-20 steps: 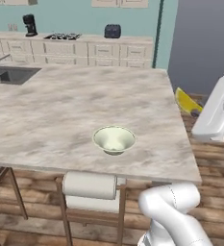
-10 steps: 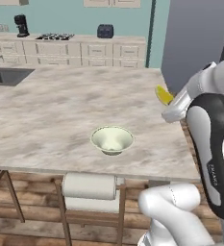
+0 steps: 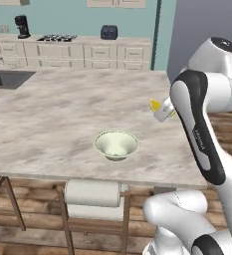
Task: There is a bowl on the dining counter. Grab a lemon wedge from the fridge and place it in the bowl. Then get the liquor bottle and glass cup from the cabinet and place them next to the bowl.
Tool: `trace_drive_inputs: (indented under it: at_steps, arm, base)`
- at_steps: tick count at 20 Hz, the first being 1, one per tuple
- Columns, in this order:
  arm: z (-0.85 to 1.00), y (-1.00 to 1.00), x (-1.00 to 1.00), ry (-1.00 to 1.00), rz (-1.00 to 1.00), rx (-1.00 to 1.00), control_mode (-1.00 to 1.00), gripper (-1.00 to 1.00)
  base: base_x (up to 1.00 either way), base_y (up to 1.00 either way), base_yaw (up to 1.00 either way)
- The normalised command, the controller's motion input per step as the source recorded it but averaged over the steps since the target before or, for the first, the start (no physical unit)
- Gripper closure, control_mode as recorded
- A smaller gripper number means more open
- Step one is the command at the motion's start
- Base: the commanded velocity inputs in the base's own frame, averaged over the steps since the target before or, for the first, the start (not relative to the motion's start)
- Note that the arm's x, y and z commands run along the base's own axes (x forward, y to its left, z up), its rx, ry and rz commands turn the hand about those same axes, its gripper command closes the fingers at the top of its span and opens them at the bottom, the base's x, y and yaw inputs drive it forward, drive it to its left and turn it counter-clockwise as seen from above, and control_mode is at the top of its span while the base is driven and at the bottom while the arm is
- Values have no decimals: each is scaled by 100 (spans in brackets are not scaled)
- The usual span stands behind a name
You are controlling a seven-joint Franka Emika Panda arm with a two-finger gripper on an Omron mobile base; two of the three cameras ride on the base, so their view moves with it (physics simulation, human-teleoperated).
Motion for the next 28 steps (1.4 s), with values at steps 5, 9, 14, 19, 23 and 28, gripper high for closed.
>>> trace_drive_inputs:
  at_steps: [5, 9, 14, 19, 23, 28]
  arm:
    - [-45, 31, 49, 13, -1, 0, -100, 100]
    - [-42, 38, 47, 10, -5, 0, -100, 100]
    - [-49, 20, 35, 8, -5, 0, -100, 100]
    - [-46, 3, 41, 1, -5, 0, -100, 100]
    - [-41, 0, 44, 1, -5, 0, -100, 100]
    - [-39, 0, 48, 0, -6, 0, -100, 100]
  base:
    - [0, 0, 0]
    - [0, 0, 0]
    - [0, 0, 0]
    - [0, 0, 0]
    - [0, 0, 0]
    - [0, 0, 0]
